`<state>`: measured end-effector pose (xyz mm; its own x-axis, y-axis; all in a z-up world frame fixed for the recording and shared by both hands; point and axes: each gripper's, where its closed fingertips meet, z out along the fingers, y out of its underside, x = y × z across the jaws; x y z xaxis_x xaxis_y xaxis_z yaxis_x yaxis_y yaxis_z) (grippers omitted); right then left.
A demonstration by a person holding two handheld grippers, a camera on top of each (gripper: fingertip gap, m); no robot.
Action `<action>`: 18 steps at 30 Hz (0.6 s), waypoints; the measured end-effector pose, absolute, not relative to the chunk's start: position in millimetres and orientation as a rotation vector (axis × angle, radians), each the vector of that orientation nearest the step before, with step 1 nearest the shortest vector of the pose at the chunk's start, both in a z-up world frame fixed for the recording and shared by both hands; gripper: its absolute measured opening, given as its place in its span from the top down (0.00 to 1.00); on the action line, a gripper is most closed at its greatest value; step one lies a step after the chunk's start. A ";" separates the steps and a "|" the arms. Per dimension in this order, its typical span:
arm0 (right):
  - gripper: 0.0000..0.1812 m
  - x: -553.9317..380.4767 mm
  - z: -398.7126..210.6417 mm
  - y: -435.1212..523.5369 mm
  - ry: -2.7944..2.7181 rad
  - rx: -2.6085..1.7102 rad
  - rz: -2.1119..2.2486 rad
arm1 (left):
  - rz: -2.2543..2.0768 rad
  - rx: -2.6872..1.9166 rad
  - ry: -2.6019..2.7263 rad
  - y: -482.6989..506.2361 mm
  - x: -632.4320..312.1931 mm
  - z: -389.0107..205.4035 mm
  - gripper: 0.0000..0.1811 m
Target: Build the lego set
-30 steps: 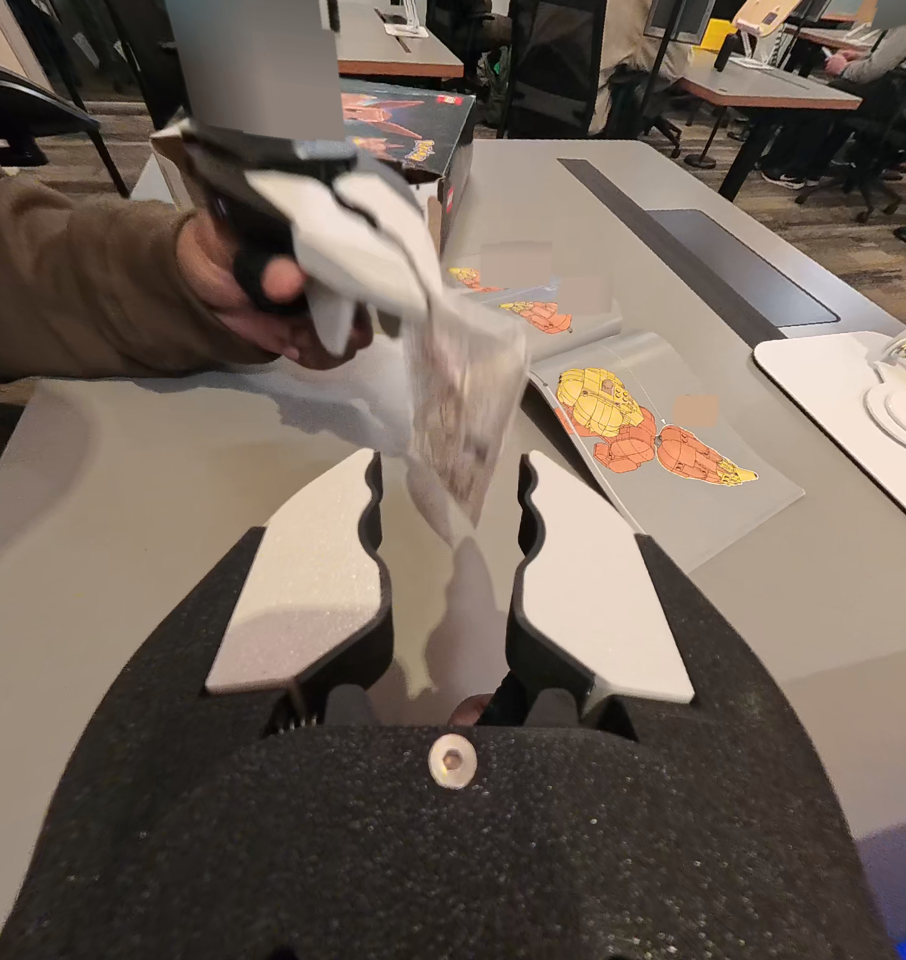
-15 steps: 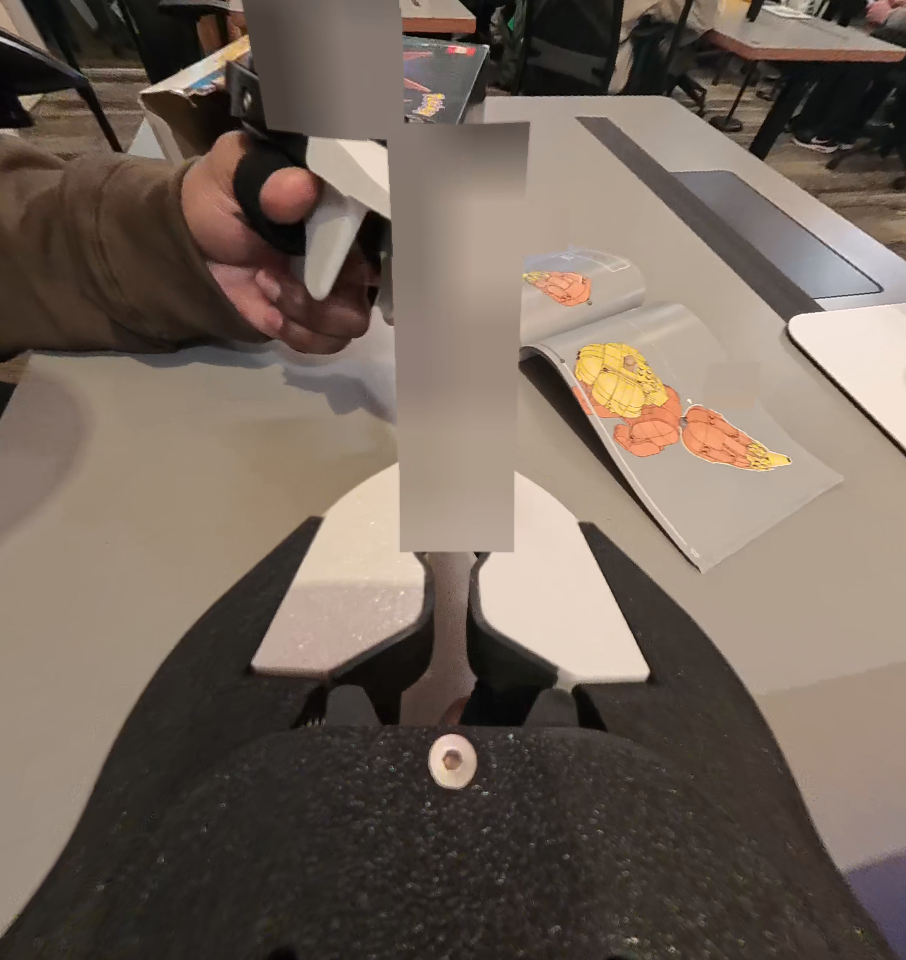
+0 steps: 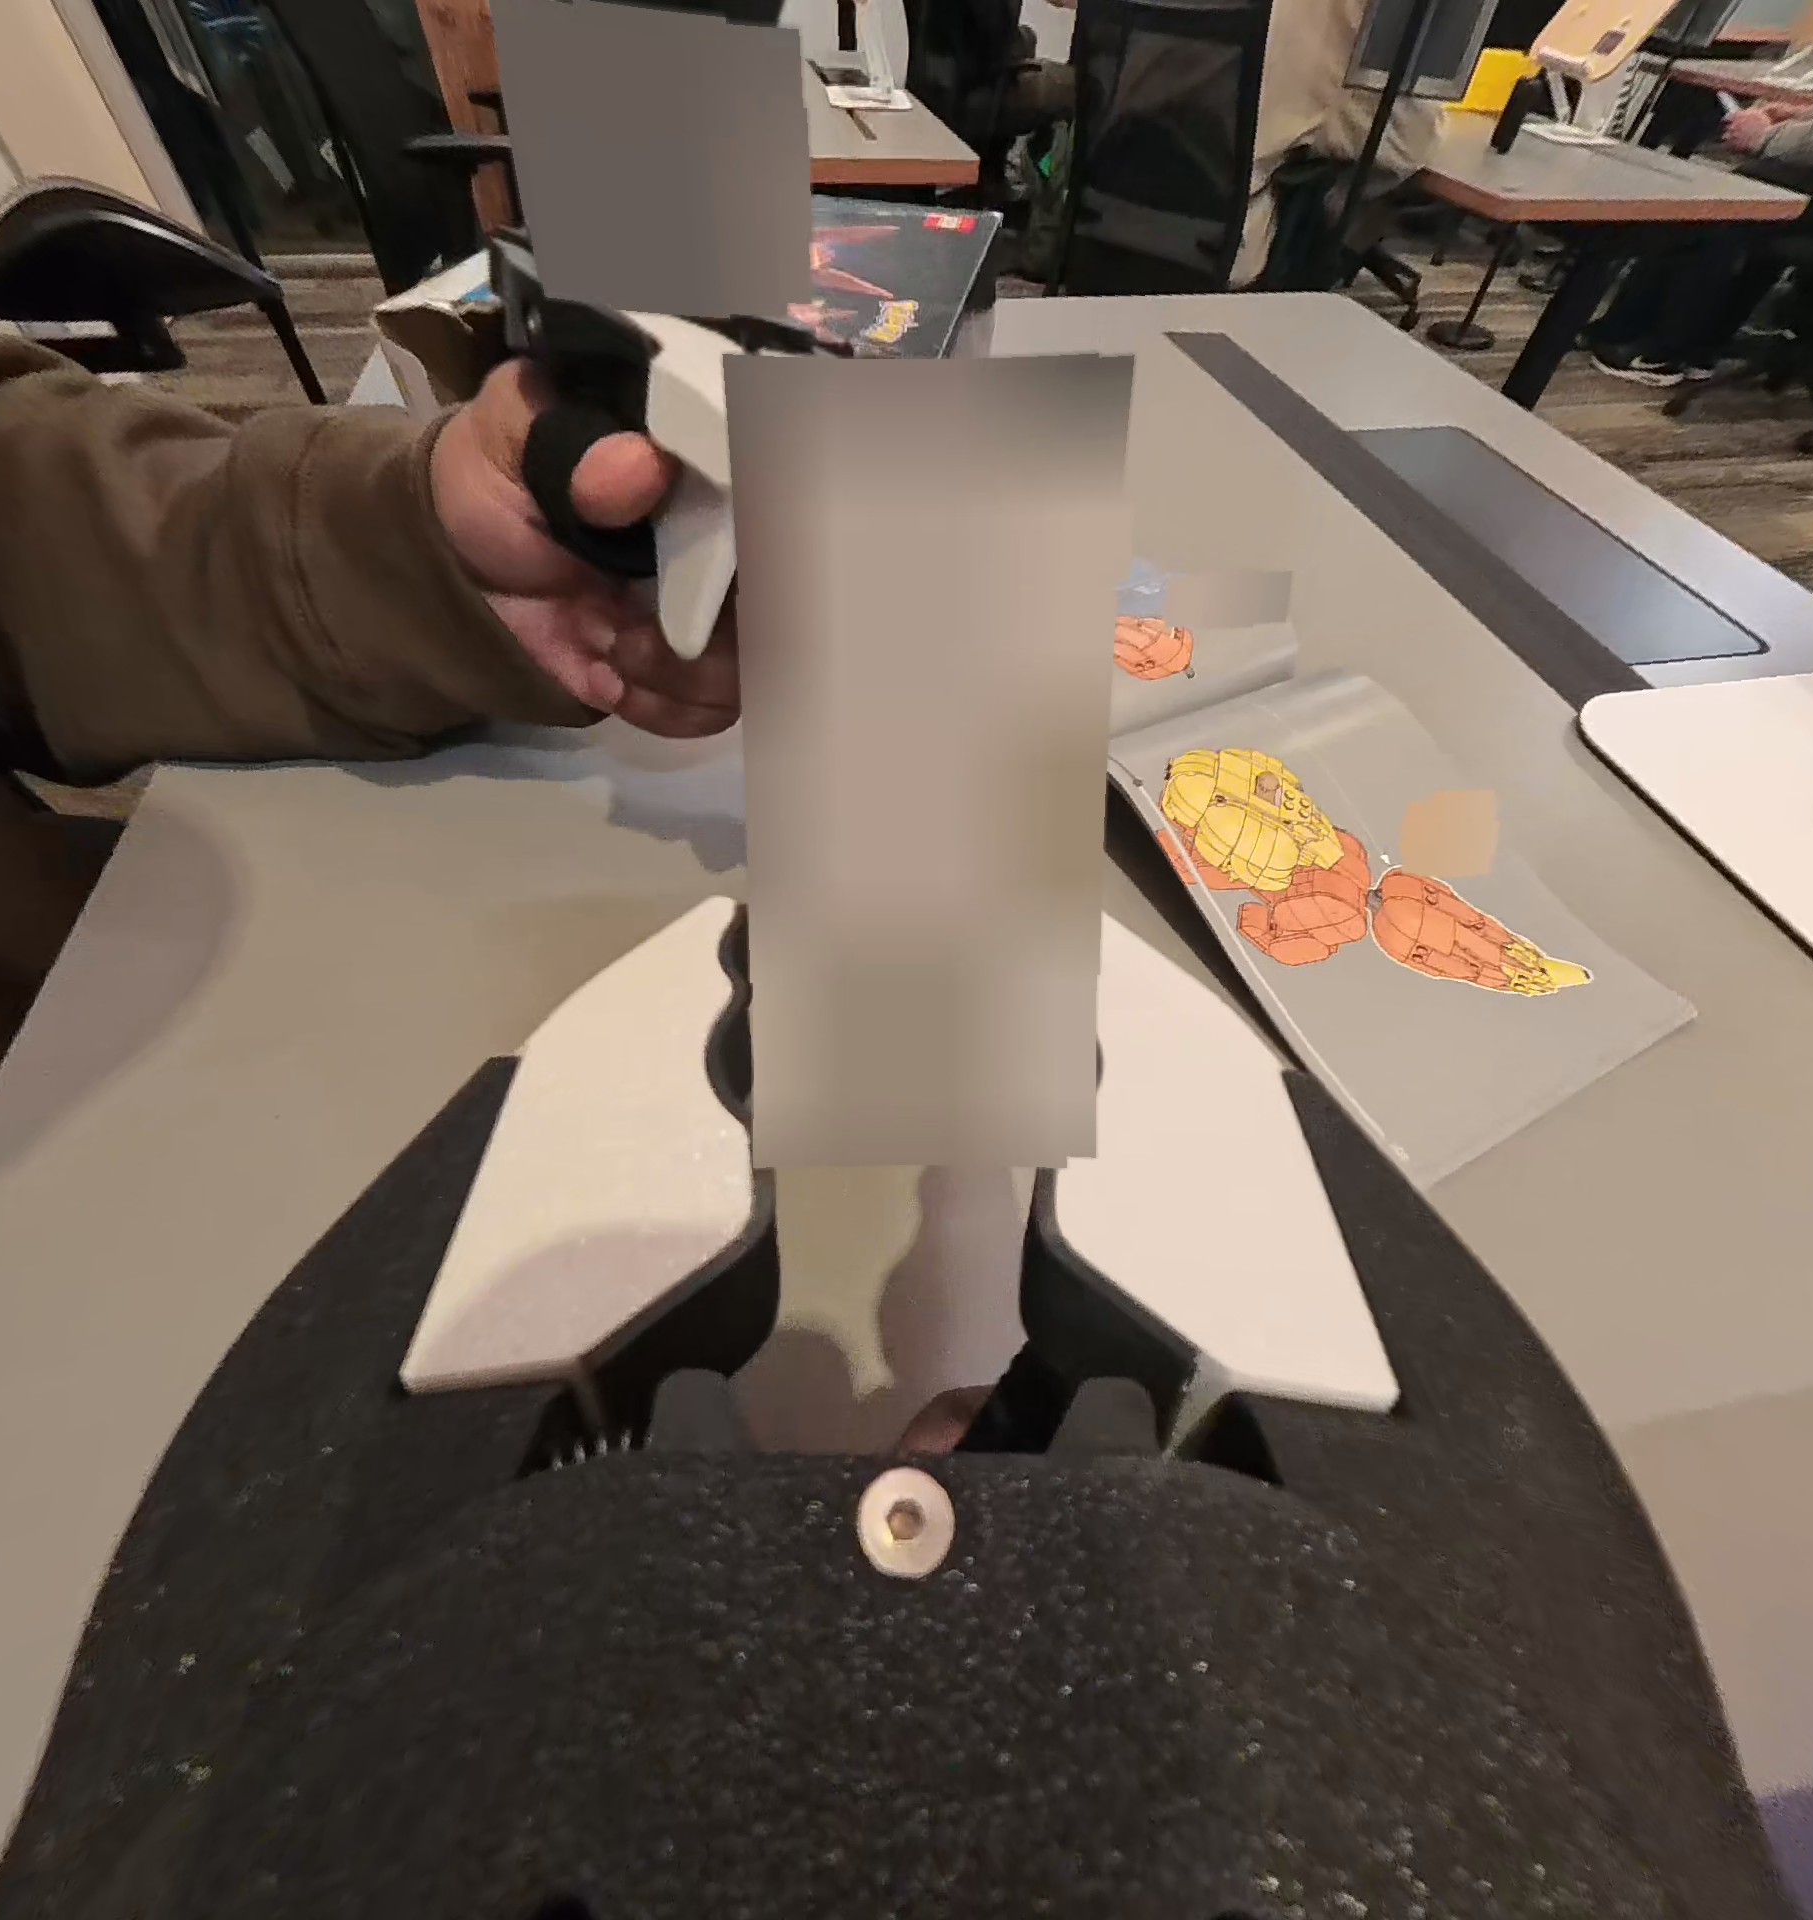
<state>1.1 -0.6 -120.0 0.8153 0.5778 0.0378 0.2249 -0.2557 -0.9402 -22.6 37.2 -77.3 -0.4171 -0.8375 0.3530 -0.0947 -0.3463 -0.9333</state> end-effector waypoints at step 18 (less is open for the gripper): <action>0.91 -10.6 -128.4 -5.8 -0.722 -1.884 0.309 | -1.589 -1.219 1.747 -9.3 -15.9 -119.1 1.00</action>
<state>-10.6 -5.8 -128.4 0.7849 0.6095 0.1119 0.3392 -0.2714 -0.9007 -15.9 -9.3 -119.1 -0.4886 -0.8465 0.2115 -0.2905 -0.0708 -0.9542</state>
